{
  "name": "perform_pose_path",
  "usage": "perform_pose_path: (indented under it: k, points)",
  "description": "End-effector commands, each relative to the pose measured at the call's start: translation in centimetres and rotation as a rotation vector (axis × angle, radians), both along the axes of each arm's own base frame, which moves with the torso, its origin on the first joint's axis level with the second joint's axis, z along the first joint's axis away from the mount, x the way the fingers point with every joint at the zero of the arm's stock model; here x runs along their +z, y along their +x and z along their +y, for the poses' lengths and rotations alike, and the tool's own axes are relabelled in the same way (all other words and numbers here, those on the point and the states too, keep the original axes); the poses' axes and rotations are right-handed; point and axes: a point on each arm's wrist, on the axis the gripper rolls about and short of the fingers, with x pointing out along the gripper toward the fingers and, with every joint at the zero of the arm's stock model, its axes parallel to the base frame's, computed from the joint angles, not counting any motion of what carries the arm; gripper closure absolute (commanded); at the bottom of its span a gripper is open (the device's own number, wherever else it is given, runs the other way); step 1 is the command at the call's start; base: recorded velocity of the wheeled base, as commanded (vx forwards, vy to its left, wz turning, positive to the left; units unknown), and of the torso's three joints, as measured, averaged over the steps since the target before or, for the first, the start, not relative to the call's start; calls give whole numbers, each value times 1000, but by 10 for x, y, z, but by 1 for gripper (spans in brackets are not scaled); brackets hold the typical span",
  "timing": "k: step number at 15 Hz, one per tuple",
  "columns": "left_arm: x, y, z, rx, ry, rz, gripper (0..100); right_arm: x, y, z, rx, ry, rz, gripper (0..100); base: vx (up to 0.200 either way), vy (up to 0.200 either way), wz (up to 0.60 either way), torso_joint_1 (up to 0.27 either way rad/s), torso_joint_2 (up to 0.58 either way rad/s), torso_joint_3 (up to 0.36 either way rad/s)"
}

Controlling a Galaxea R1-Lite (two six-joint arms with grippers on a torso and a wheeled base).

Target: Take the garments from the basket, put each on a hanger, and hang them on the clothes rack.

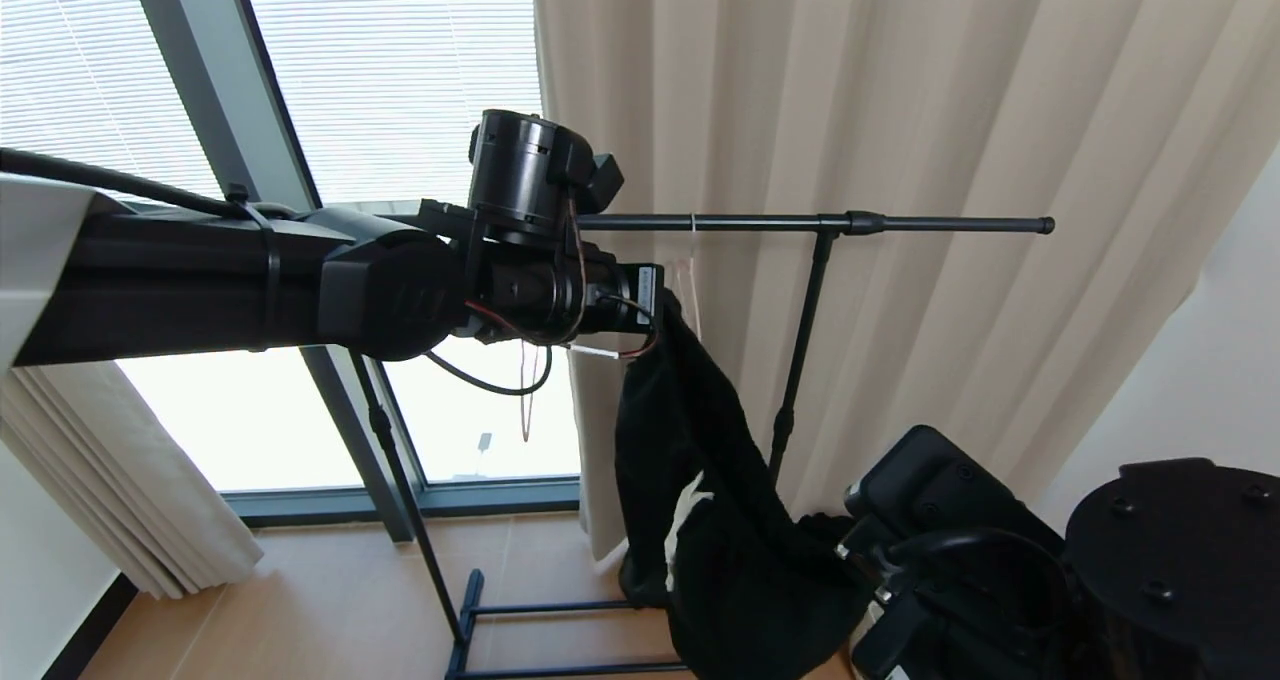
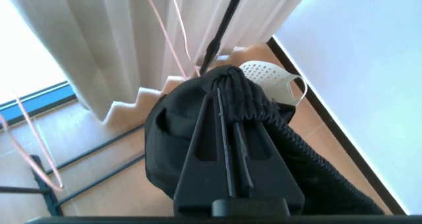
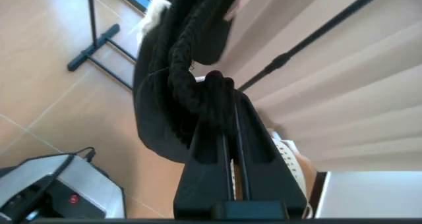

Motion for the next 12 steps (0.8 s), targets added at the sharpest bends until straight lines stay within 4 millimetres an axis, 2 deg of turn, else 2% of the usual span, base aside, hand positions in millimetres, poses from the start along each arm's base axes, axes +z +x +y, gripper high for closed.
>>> perform_pose_path:
  k: [1, 4, 7, 9, 12]
  points:
    - [-4, 1, -7, -13, 3, 3, 100, -6, -3, 20, 28, 9, 25, 100, 0, 0, 0, 0, 0, 0]
    - [-2, -1, -15, -35, -4, -8, 100, -11, -5, 40, 12, 76, 62, 100, 0, 0, 0, 0, 0, 0]
    - [-1, -1, -15, -60, -18, 1, 100, 0, -12, 51, 59, 226, 15, 100, 0, 0, 0, 0, 0, 0]
    - [-1, -1, -15, -60, -18, 1, 100, 4, -11, 53, 62, 277, -5, 100, 0, 0, 0, 0, 0, 0]
    - [-2, -1, -14, -58, -13, 3, 100, 0, -6, 49, 40, 246, -6, 100, 0, 0, 0, 0, 0, 0]
